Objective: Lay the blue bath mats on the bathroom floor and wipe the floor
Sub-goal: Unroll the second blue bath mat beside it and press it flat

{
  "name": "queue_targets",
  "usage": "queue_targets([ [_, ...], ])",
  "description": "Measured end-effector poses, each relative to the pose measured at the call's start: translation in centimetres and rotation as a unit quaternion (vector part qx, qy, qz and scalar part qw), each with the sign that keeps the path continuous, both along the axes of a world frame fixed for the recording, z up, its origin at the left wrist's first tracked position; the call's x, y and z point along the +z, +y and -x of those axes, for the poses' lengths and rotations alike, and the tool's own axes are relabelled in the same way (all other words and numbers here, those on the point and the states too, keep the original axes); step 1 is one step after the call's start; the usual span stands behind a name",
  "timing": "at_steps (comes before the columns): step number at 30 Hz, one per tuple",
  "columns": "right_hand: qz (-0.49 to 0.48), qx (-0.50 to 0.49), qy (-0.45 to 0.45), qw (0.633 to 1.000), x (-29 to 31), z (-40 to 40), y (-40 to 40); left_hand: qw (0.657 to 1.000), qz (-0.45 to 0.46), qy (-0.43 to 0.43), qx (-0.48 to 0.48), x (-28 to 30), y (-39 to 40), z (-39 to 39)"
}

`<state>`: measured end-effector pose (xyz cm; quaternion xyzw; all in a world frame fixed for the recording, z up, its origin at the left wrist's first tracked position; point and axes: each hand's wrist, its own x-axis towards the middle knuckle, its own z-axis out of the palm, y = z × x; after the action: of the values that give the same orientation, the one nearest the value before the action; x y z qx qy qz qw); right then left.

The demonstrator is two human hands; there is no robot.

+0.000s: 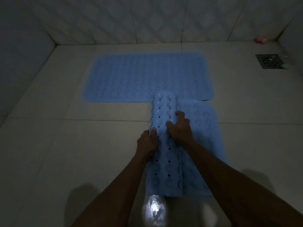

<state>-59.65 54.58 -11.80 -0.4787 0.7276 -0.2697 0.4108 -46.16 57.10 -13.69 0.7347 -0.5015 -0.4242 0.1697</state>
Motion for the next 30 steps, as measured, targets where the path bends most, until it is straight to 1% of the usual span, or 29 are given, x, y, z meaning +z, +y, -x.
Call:
queue_targets([
  [5, 0.01, -0.002, 0.003, 1.0, 0.6, -0.4, 0.1, 1.0, -0.009, -0.018, -0.014, -0.4, -0.3, -0.4],
  [10, 0.025, -0.005, 0.008, 1.0, 0.7, -0.7, -0.1, 0.999, 0.024, -0.029, -0.008, -0.2, 0.1, -0.8],
  [16, 0.022, 0.016, 0.025, 0.999, 0.6, -1.2, 0.1, 1.0, 0.017, -0.016, 0.008, -0.6, 0.5, -1.2],
  [20, 0.022, 0.019, 0.027, 0.999, 0.5, -1.2, 0.1, 1.0, 0.014, -0.022, -0.014, -0.7, 0.3, -1.4],
  [23, 0.016, 0.02, 0.021, 0.999, 0.4, -1.2, 0.1, 1.0, 0.011, -0.01, 0.011, -0.7, 0.5, -1.3],
  [25, 0.018, 0.021, 0.006, 1.0, 0.5, -1.3, 0.2, 0.999, 0.031, -0.014, 0.03, -0.7, 0.7, -1.1],
  [28, 0.03, 0.016, -0.002, 0.999, 0.5, -2.0, 0.1, 0.994, 0.089, -0.017, 0.06, -0.4, 0.8, -1.1],
  [30, 0.03, -0.005, -0.013, 0.999, 0.6, -2.3, -0.3, 0.991, 0.1, -0.011, 0.084, 0.1, 0.6, -1.5],
])
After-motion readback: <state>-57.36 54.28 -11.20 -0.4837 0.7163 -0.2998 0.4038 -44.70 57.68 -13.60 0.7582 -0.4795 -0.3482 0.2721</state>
